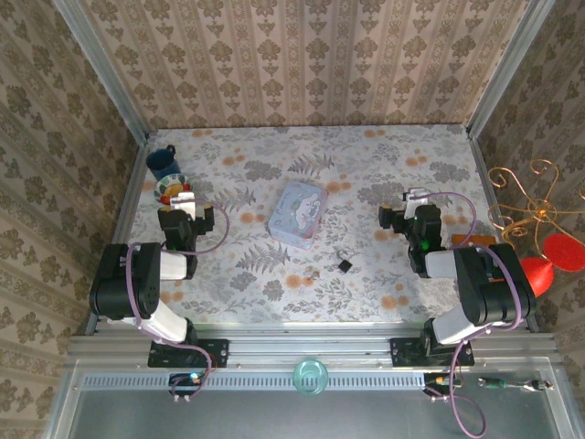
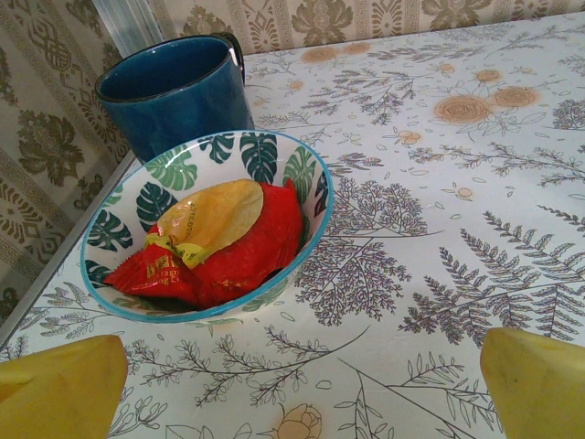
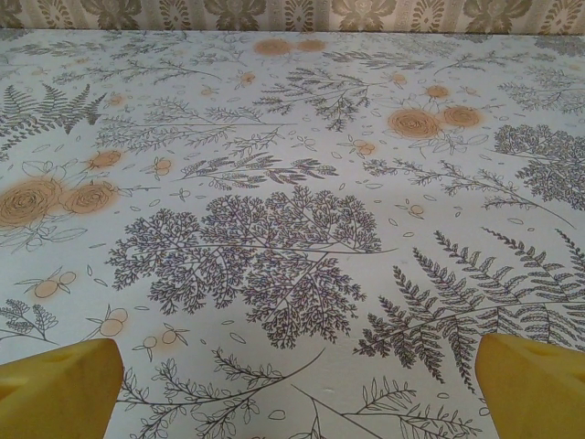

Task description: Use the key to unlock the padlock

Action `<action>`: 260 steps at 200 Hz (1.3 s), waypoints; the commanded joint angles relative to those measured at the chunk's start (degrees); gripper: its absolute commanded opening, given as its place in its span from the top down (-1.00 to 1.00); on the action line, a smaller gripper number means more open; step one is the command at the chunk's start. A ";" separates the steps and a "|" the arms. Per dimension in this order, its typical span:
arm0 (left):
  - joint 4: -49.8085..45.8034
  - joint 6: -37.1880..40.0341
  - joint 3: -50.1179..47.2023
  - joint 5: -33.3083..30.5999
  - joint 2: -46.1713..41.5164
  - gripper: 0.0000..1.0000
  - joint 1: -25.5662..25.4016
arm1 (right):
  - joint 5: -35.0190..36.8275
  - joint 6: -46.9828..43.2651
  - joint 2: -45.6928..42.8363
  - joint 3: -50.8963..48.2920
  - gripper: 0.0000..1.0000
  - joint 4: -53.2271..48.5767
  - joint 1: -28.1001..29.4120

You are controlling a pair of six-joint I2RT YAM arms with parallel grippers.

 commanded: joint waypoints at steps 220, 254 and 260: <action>-0.36 -0.71 0.43 0.58 -0.58 -1.00 -0.09 | 1.47 0.69 0.21 1.49 -1.00 0.13 -0.09; -0.36 -0.67 0.41 0.53 -0.61 -1.00 -0.06 | 1.10 0.87 0.20 1.66 -1.00 -0.25 -0.26; -0.38 -0.68 0.43 0.53 -0.55 -1.00 -0.05 | 1.12 0.87 0.21 1.65 -1.00 -0.22 -0.26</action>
